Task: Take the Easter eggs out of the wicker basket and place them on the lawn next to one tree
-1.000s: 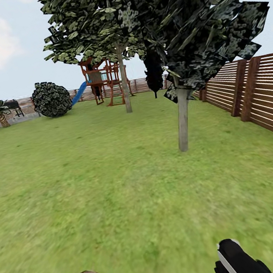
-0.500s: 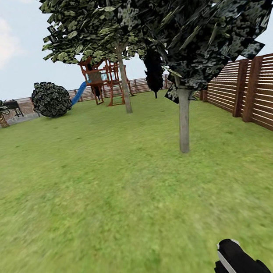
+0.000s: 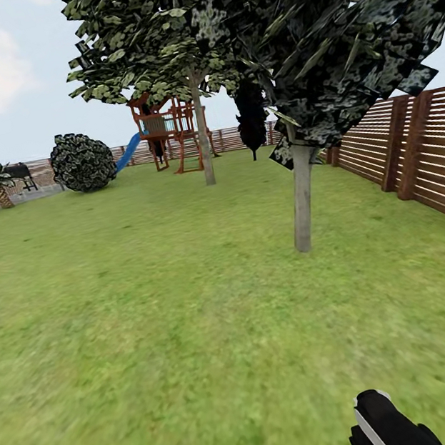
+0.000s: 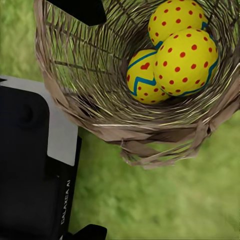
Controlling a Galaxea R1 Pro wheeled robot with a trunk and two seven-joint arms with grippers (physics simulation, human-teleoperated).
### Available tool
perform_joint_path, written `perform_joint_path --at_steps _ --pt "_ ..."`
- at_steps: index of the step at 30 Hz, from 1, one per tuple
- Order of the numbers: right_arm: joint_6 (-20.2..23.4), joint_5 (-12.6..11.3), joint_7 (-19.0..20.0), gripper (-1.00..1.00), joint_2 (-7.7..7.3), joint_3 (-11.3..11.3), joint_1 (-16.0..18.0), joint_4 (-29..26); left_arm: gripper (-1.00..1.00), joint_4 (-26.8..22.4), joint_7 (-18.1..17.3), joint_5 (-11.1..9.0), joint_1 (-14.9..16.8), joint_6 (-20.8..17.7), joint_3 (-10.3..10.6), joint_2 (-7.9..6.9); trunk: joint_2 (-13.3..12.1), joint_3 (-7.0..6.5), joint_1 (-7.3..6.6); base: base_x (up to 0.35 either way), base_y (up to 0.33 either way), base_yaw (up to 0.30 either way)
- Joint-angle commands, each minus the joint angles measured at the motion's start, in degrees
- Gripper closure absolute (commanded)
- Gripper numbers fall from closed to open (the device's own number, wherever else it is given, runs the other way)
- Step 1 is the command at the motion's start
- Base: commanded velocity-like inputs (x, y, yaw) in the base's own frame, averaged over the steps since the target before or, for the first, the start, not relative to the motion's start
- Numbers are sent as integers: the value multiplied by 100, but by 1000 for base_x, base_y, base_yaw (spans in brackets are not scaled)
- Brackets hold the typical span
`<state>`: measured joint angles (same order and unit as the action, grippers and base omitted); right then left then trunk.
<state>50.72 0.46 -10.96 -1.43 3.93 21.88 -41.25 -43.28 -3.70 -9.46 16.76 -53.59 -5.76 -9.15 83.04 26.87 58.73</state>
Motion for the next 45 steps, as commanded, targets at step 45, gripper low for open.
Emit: perform_joint_path --at_steps 45 --pt "17 7 -3 -100 -6 36 3 78 -100 -5 -26 -30 3 -19 -13 43 1608 724 879 0 0 0"
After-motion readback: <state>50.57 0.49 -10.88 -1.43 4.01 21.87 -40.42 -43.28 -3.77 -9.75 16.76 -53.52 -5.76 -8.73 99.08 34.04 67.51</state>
